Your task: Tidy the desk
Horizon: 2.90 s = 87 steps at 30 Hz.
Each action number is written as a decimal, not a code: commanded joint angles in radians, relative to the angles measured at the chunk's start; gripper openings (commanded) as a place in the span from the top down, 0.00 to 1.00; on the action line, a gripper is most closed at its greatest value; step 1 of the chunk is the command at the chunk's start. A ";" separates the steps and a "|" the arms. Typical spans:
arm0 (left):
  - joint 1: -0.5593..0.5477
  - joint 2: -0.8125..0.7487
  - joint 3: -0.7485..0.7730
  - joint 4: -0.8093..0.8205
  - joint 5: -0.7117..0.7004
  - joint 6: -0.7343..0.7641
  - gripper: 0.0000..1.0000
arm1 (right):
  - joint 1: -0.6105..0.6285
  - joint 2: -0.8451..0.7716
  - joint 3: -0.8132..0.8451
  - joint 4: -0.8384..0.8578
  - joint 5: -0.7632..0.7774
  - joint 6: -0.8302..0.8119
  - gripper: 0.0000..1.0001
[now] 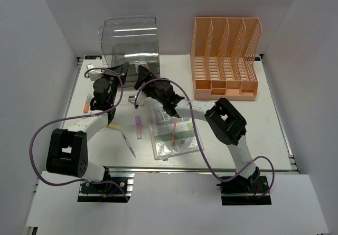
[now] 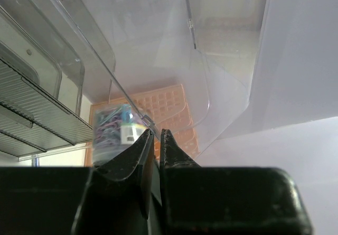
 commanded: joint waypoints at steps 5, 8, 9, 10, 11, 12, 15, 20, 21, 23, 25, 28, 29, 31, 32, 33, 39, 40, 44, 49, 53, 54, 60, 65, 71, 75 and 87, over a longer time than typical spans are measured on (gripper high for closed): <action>0.002 -0.050 0.034 0.052 0.022 0.004 1.00 | -0.012 0.029 0.091 0.055 0.046 -0.123 1.00; 0.002 -0.047 0.034 0.058 0.025 -0.001 1.00 | -0.028 0.059 0.143 0.024 0.068 -0.154 1.00; 0.002 -0.047 0.033 0.057 0.025 -0.004 1.00 | -0.031 0.067 0.164 0.009 0.066 -0.160 1.00; 0.002 -0.047 0.033 0.058 0.027 -0.004 1.00 | -0.035 0.073 0.177 -0.004 0.068 -0.168 1.00; 0.002 -0.048 0.030 0.058 0.027 -0.005 1.00 | -0.041 0.084 0.189 -0.013 0.069 -0.168 1.00; 0.002 -0.048 0.028 0.060 0.027 -0.005 1.00 | -0.043 0.090 0.210 -0.033 0.069 -0.171 1.00; 0.002 -0.051 0.025 0.058 0.027 -0.005 1.00 | -0.054 0.115 0.236 -0.056 0.083 -0.195 1.00; 0.002 -0.048 0.023 0.060 0.030 -0.005 1.00 | -0.065 0.156 0.287 -0.094 0.120 -0.244 1.00; 0.002 -0.048 0.023 0.061 0.031 -0.008 1.00 | -0.065 0.158 0.289 -0.096 0.123 -0.255 1.00; 0.002 -0.047 0.025 0.061 0.034 -0.008 1.00 | -0.066 0.171 0.307 -0.123 0.137 -0.280 1.00; 0.002 -0.045 0.023 0.064 0.034 -0.008 1.00 | -0.066 0.200 0.333 -0.140 0.169 -0.286 0.97; 0.002 -0.047 0.020 0.064 0.034 -0.011 1.00 | -0.066 0.224 0.385 -0.183 0.210 -0.298 0.81; 0.002 -0.047 0.019 0.064 0.036 -0.011 1.00 | -0.066 0.224 0.382 -0.183 0.214 -0.301 0.75; 0.002 -0.050 0.019 0.061 0.036 -0.011 1.00 | -0.062 0.218 0.373 -0.182 0.220 -0.309 0.61; 0.002 -0.050 0.020 0.061 0.036 -0.008 1.00 | -0.061 0.213 0.369 -0.180 0.220 -0.310 0.57; 0.002 -0.051 0.020 0.058 0.036 -0.008 1.00 | -0.063 0.210 0.358 -0.180 0.220 -0.312 0.51; 0.002 -0.047 0.020 0.058 0.038 -0.011 1.00 | -0.066 0.156 0.310 -0.191 0.189 -0.295 0.28; 0.002 -0.047 0.020 0.058 0.038 -0.013 1.00 | -0.066 0.152 0.306 -0.191 0.189 -0.290 0.27; 0.002 -0.048 0.020 0.055 0.039 -0.019 1.00 | -0.063 0.139 0.301 -0.196 0.183 -0.280 0.26; 0.002 -0.050 0.022 0.051 0.036 -0.019 1.00 | -0.063 0.110 0.260 -0.191 0.152 -0.266 0.26; 0.002 -0.050 0.023 0.045 0.035 -0.019 1.00 | -0.058 0.032 0.159 -0.188 0.085 -0.209 0.32; 0.002 -0.050 0.023 0.046 0.036 -0.019 1.00 | -0.060 0.011 0.158 -0.189 0.060 -0.192 0.33; 0.002 -0.051 0.026 0.038 0.034 -0.020 1.00 | -0.055 -0.169 -0.070 -0.160 -0.098 -0.093 0.51; 0.002 -0.059 0.025 0.021 0.030 -0.020 1.00 | -0.046 -0.320 -0.274 -0.130 -0.201 -0.011 0.80; 0.002 -0.051 0.014 -0.031 0.008 -0.019 1.00 | -0.014 -0.508 -0.425 -0.207 -0.127 0.278 0.90; 0.002 -0.041 -0.001 -0.109 -0.030 -0.019 1.00 | -0.022 -0.565 -0.316 -0.454 -0.009 0.596 0.88; -0.008 0.068 -0.073 -0.114 -0.077 -0.071 0.87 | -0.078 -0.772 -0.242 -0.909 -0.099 1.116 0.38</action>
